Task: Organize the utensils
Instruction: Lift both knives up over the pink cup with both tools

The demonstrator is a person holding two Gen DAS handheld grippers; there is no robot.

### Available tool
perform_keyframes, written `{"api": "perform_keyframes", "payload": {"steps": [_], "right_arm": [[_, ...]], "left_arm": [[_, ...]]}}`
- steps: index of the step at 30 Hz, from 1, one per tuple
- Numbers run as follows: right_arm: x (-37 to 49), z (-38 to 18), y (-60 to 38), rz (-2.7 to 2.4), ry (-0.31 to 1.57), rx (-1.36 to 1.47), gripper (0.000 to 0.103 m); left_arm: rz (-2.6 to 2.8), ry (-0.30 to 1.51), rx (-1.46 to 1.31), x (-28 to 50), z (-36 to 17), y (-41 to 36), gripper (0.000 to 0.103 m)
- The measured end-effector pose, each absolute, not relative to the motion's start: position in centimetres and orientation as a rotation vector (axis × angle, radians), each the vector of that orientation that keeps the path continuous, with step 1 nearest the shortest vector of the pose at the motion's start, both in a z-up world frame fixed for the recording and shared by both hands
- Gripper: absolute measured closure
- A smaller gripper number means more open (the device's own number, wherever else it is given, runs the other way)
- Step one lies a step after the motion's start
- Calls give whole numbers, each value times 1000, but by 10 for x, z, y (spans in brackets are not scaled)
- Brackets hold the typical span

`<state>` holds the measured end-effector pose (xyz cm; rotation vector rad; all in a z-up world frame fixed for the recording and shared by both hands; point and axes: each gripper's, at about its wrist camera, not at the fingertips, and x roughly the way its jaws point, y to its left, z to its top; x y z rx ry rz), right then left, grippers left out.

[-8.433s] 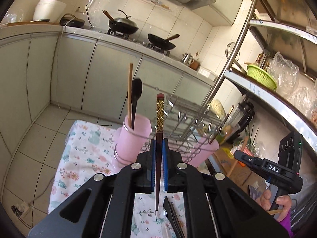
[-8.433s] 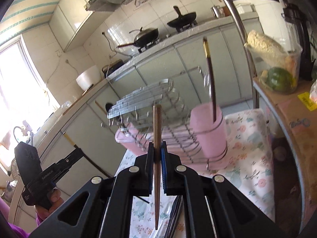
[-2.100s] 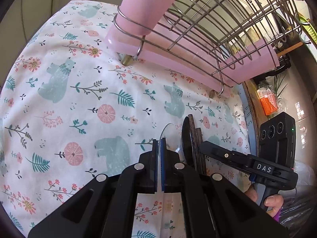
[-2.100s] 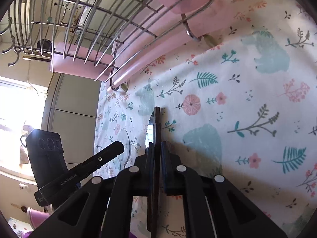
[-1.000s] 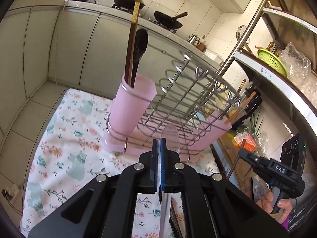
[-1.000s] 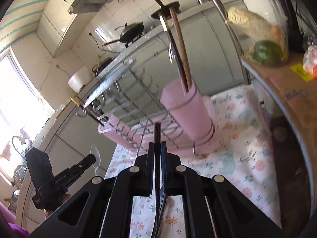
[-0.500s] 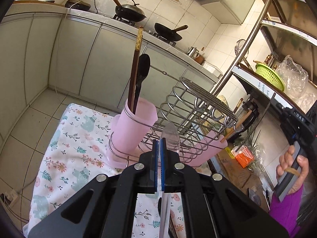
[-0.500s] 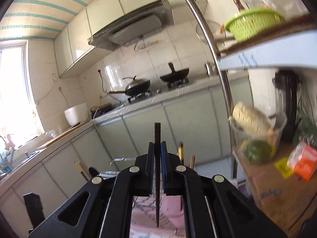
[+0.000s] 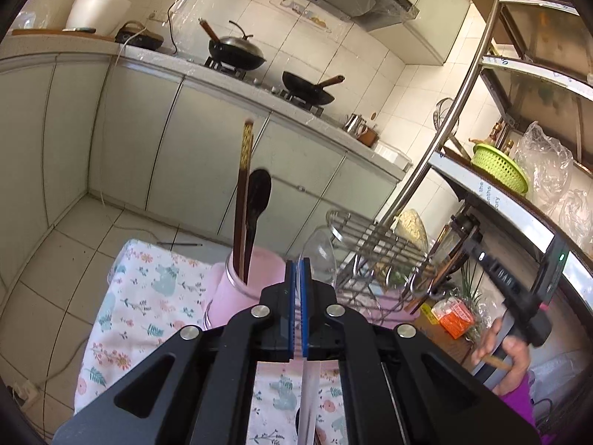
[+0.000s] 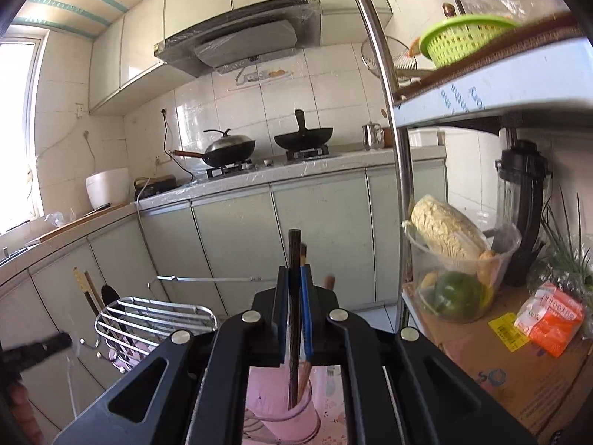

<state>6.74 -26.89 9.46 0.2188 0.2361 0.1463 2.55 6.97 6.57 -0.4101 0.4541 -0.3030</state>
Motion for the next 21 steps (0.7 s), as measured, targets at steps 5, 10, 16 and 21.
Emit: {"api": "perform_keyframes", "payload": {"steps": [5,10,16,21], "right_arm": [[69,68,-269,170,279,257,97],[66,48,-268,188,313,285,97],[65,39,-271,206,329,305,97],[64,36,-270,205,321,299,97]], "left_arm": [[-250,335,-378,29,93,73,102],[-164,199,-316,38,108,64,102],[-56,20,-307,47,110,53,102],[35,-97,-265,51,99,44,102]]}}
